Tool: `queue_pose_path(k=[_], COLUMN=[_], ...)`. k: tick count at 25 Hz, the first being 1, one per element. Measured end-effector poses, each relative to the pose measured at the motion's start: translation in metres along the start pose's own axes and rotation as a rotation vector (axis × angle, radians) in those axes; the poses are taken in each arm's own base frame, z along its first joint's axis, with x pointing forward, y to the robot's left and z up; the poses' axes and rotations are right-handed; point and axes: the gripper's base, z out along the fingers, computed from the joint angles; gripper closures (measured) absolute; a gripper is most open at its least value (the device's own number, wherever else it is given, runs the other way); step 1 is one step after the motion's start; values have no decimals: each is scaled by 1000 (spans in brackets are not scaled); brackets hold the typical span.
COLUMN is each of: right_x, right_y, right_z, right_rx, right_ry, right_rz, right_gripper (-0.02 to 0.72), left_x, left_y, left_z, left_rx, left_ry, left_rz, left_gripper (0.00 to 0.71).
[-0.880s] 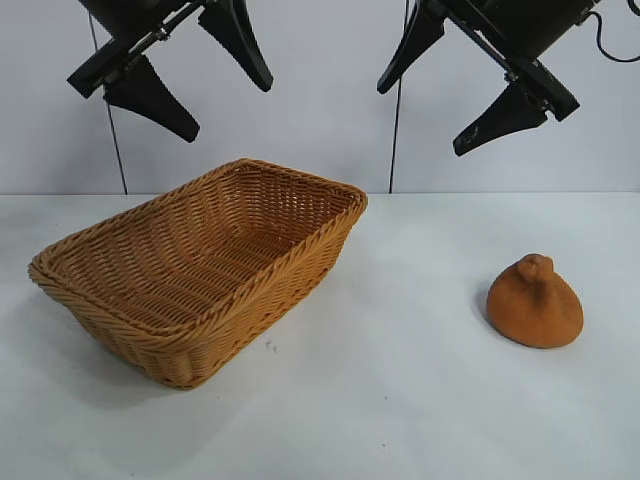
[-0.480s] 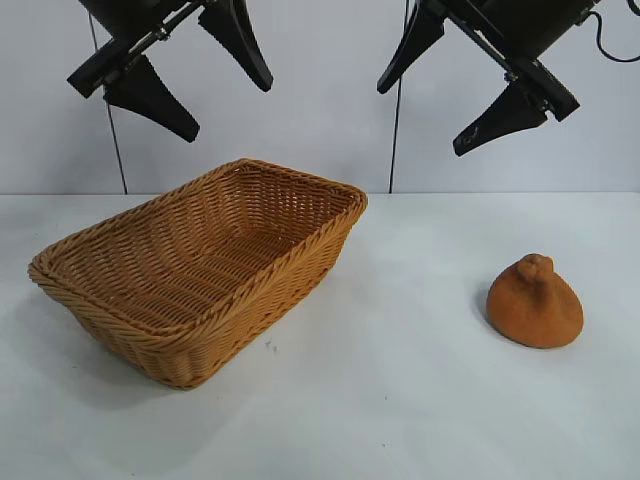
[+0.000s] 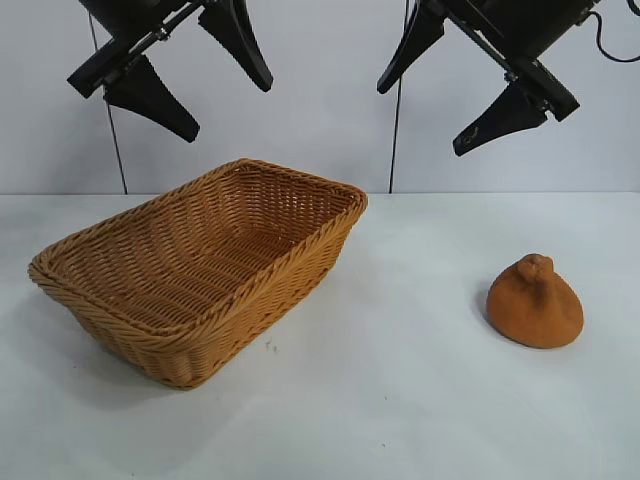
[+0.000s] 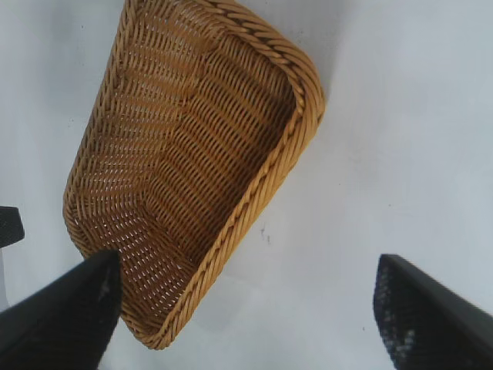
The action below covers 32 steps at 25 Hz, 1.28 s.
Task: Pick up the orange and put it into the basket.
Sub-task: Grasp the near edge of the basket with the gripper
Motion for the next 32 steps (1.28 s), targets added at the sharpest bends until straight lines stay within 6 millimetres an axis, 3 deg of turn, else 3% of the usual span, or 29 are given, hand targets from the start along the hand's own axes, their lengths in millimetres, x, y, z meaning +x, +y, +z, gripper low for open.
queue_pose_path(k=[8, 17, 24, 32], right_x=[0, 0, 0, 0], right_y=[0, 0, 0, 0], right_z=[0, 0, 0, 0], right_rx=[0, 0, 0, 0], right_ry=[0, 0, 0, 0], right_rz=[0, -11, -20, -20], right_gripper=[94, 94, 94, 94], left_x=[-6, -10, 28, 83], left_y=[8, 52, 65, 84], left_z=[-6, -61, -77, -67], left_rx=[-7, -104, -252, -270], left_ry=[-34, -66, -94, -176], left_rz=[-32, -190, -375, -677], left_gripper=[153, 153, 153, 153])
